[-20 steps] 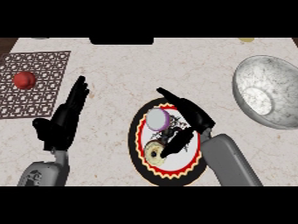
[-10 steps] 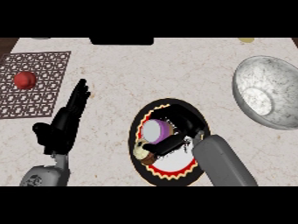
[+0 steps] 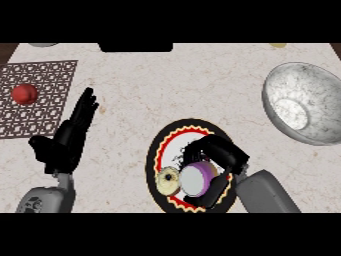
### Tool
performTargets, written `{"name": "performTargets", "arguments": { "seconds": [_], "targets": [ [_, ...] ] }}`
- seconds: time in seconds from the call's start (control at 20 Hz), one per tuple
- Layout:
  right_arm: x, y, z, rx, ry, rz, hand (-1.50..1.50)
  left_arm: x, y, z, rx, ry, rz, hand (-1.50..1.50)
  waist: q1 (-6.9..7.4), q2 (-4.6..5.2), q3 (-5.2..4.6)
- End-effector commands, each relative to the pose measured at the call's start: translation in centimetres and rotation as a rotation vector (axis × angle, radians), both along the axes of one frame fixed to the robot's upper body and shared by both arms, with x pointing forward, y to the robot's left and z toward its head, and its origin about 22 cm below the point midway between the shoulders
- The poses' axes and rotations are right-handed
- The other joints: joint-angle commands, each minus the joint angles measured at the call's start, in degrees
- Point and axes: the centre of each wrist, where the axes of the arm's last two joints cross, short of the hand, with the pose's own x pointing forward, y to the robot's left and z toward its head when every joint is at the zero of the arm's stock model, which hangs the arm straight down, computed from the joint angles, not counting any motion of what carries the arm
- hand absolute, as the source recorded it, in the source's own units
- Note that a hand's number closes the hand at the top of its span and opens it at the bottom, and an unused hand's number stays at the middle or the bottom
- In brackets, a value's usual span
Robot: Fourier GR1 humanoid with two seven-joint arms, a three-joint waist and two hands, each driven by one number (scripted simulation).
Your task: Pick the can from the plate and place it in the bowl
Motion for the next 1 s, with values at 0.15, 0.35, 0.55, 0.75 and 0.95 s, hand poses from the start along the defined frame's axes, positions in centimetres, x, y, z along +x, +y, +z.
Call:
{"name": "performTargets", "arguments": {
  "seconds": [0.15,0.35,0.55,0.75,0.95],
  "targets": [
    [-4.4,-12.2,1.3,0.123,0.088,0.337,1.50,-0.6,1.1,-0.7,0.009,0.018,0.062,0.00,-4.43,-0.79,0.07],
    [-5.5,-16.8,5.6,0.276,-0.014,0.377,1.50,-1.4,1.4,-1.0,0.015,0.025,0.082,0.00,-4.98,-1.16,0.06],
    [-6.8,-20.1,10.2,0.355,-0.170,0.374,1.50,-1.1,1.9,-1.0,-0.002,0.014,0.094,0.00,-5.35,-0.91,0.01],
    [-8.4,-23.0,14.9,0.380,-0.271,0.333,1.50,-2.3,2.0,-1.4,0.017,0.019,0.102,0.00,-5.17,-1.07,0.01],
    [-9.3,-25.9,20.1,0.353,-0.341,0.265,1.50,-1.1,1.5,-0.7,0.000,0.025,0.072,0.00,-4.76,-0.64,-0.04]
  ]
}}
